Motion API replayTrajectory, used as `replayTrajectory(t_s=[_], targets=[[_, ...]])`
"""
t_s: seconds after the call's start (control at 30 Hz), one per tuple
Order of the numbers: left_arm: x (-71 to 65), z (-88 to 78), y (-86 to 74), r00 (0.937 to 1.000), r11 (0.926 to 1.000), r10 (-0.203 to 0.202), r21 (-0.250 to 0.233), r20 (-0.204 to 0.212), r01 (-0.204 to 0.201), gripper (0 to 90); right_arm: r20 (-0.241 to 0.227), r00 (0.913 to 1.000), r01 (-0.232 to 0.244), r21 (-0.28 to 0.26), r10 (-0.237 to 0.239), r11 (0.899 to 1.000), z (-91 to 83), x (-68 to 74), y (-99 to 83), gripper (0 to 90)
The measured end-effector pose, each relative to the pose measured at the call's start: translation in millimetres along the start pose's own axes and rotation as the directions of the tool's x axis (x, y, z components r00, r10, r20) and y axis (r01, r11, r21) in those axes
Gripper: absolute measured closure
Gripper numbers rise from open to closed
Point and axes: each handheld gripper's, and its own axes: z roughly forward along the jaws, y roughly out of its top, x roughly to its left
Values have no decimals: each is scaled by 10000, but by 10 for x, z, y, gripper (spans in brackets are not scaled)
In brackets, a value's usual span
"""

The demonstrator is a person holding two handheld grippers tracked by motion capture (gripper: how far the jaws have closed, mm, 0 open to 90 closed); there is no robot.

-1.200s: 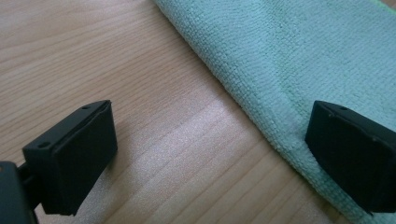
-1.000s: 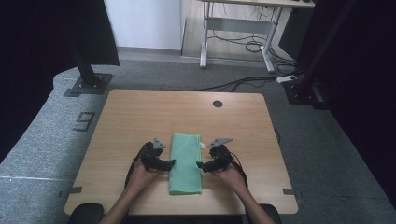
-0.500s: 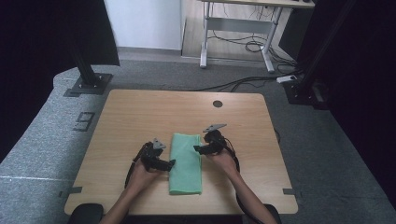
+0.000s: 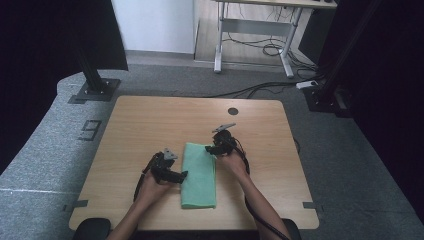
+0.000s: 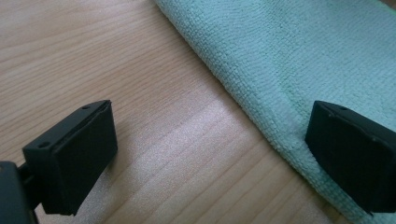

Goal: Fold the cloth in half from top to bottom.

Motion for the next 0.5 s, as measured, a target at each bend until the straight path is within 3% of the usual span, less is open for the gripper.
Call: replayTrajectory(t_s=[0.2, 0.3, 0.5], targets=[[0, 0, 0, 10000, 10000, -2, 2, 1, 2, 21, 316, 9995, -25, 296, 15, 9996, 113, -87, -20, 528], [0, 0, 0, 10000, 10000, -2, 4, 1, 2, 21, 192, 9998, 57, 212, -61, 9998, 127, -91, -40, 541], [1, 0, 0, 10000, 10000, -4, 4, 6, 4, 21, -150, 9997, 197, 267, -193, 9994, 119, -64, -40, 731]])
